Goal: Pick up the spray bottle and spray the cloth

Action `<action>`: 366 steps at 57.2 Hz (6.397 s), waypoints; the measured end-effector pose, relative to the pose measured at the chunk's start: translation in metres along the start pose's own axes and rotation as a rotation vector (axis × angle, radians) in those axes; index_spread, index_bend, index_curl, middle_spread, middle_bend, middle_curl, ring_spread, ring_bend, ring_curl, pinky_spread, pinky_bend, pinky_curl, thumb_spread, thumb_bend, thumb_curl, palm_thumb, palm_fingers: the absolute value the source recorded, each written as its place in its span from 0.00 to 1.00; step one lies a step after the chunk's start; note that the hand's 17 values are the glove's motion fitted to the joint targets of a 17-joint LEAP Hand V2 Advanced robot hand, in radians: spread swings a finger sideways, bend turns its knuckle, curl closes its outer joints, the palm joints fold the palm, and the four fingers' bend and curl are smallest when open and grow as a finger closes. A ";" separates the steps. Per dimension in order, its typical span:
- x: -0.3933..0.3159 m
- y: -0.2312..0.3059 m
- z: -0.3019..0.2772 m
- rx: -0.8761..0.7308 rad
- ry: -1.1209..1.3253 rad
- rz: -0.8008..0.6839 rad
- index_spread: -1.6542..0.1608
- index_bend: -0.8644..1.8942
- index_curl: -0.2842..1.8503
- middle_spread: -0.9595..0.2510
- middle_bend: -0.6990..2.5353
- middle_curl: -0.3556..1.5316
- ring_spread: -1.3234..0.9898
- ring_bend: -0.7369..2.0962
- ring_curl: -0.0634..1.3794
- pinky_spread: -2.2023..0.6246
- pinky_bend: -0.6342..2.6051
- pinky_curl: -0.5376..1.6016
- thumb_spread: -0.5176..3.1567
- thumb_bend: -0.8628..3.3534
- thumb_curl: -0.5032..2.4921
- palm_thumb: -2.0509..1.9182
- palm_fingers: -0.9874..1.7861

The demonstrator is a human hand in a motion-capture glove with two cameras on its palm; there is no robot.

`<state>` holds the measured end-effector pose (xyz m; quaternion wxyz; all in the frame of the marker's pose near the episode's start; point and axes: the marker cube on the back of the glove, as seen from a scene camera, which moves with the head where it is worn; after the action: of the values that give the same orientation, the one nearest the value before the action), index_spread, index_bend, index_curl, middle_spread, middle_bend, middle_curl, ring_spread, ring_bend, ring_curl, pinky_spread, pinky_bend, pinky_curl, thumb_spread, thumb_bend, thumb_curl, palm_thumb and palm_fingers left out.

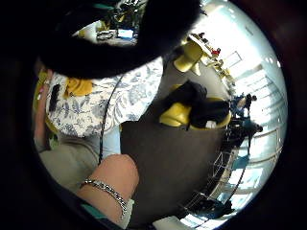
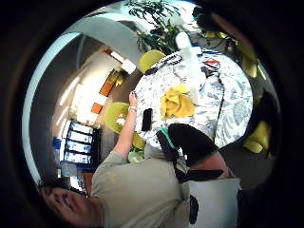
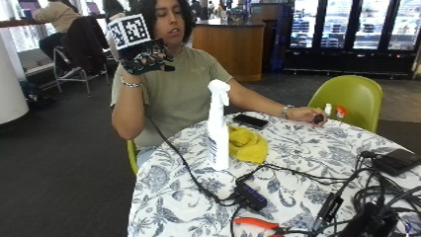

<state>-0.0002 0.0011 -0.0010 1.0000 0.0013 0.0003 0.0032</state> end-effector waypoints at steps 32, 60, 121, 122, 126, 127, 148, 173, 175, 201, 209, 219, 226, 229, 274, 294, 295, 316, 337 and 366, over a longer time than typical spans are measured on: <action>-0.019 -0.008 0.035 -0.054 -0.066 -0.024 0.69 0.36 0.23 0.81 0.28 0.32 0.57 0.38 0.20 0.85 0.31 0.38 0.44 0.22 0.25 0.65 0.50; -0.029 -0.076 0.120 0.242 -0.698 0.168 0.71 0.33 0.20 0.83 0.28 0.36 0.57 0.45 0.27 0.84 0.35 0.41 0.45 0.21 0.29 0.71 0.55; -0.020 -0.007 0.141 0.188 -0.697 0.263 0.72 0.36 0.29 0.86 0.29 0.41 0.59 0.42 0.30 0.84 0.37 0.45 0.48 0.20 0.31 0.69 0.46; -0.020 -0.003 0.141 0.187 -0.696 0.253 0.72 0.35 0.29 0.87 0.28 0.41 0.59 0.42 0.30 0.84 0.37 0.45 0.48 0.20 0.31 0.69 0.45; -0.017 0.016 0.141 0.148 -0.687 0.154 0.71 0.35 0.27 0.88 0.28 0.40 0.59 0.42 0.29 0.85 0.38 0.44 0.47 0.20 0.30 0.68 0.45; -0.016 0.021 0.141 0.154 -0.681 0.142 0.71 0.35 0.27 0.88 0.28 0.40 0.59 0.42 0.29 0.86 0.37 0.44 0.47 0.20 0.30 0.68 0.45; -0.024 0.061 0.133 0.252 -0.686 0.098 0.71 0.36 0.24 0.89 0.28 0.39 0.60 0.42 0.28 0.87 0.36 0.42 0.44 0.20 0.30 0.69 0.46; -0.039 -0.073 0.154 0.288 -0.970 0.115 0.73 0.36 0.24 0.88 0.27 0.38 0.59 0.43 0.29 0.86 0.35 0.42 0.43 0.20 0.31 0.74 0.49; -0.039 -0.086 0.156 0.304 -0.981 0.146 0.74 0.36 0.24 0.88 0.27 0.38 0.59 0.43 0.29 0.86 0.35 0.42 0.43 0.20 0.31 0.74 0.49; -0.041 -0.199 0.182 0.507 -1.002 0.330 0.77 0.36 0.24 0.87 0.28 0.38 0.58 0.43 0.29 0.85 0.32 0.41 0.40 0.20 0.32 0.75 0.50; -0.038 -0.218 0.186 0.557 -0.956 0.395 0.78 0.37 0.25 0.86 0.27 0.38 0.58 0.43 0.29 0.83 0.32 0.41 0.39 0.20 0.32 0.75 0.54; -0.035 -0.238 0.192 0.508 -0.961 0.394 0.79 0.36 0.25 0.85 0.26 0.36 0.56 0.45 0.30 0.81 0.34 0.42 0.38 0.20 0.32 0.75 0.57; -0.025 -0.247 0.197 0.463 -0.966 0.337 0.80 0.35 0.25 0.83 0.26 0.35 0.55 0.47 0.31 0.79 0.35 0.43 0.38 0.20 0.32 0.75 0.60; -0.022 -0.247 0.198 0.408 -0.995 0.330 0.80 0.34 0.24 0.83 0.27 0.35 0.54 0.48 0.31 0.78 0.37 0.43 0.38 0.20 0.31 0.74 0.62; -0.051 -0.157 0.103 -0.748 -0.866 -0.167 0.78 0.44 0.33 0.65 0.42 0.48 0.50 0.52 0.38 0.71 0.34 0.45 0.35 0.20 0.39 0.76 0.85; -0.066 -0.147 0.168 -1.239 -0.514 0.098 0.78 0.43 0.37 0.64 0.43 0.49 0.50 0.53 0.38 0.71 0.35 0.45 0.38 0.20 0.41 0.76 0.84; -0.067 -0.147 0.174 -1.251 -0.493 0.115 0.78 0.42 0.37 0.64 0.43 0.49 0.50 0.53 0.38 0.71 0.35 0.45 0.38 0.20 0.41 0.76 0.84; -0.056 -0.134 0.259 -1.474 -0.203 0.343 0.79 0.41 0.40 0.65 0.43 0.49 0.50 0.53 0.38 0.72 0.35 0.45 0.42 0.20 0.42 0.77 0.84; -0.072 -0.153 0.235 -1.467 -0.279 0.311 0.78 0.39 0.41 0.65 0.42 0.49 0.50 0.53 0.38 0.72 0.35 0.45 0.44 0.20 0.43 0.77 0.84; -0.204 -0.261 0.084 -0.739 -0.948 -0.243 0.78 0.39 0.42 0.66 0.42 0.49 0.50 0.53 0.37 0.73 0.34 0.45 0.46 0.20 0.43 0.77 0.84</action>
<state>-0.2027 -0.2610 0.0821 0.8186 -0.3444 -0.4457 -0.1120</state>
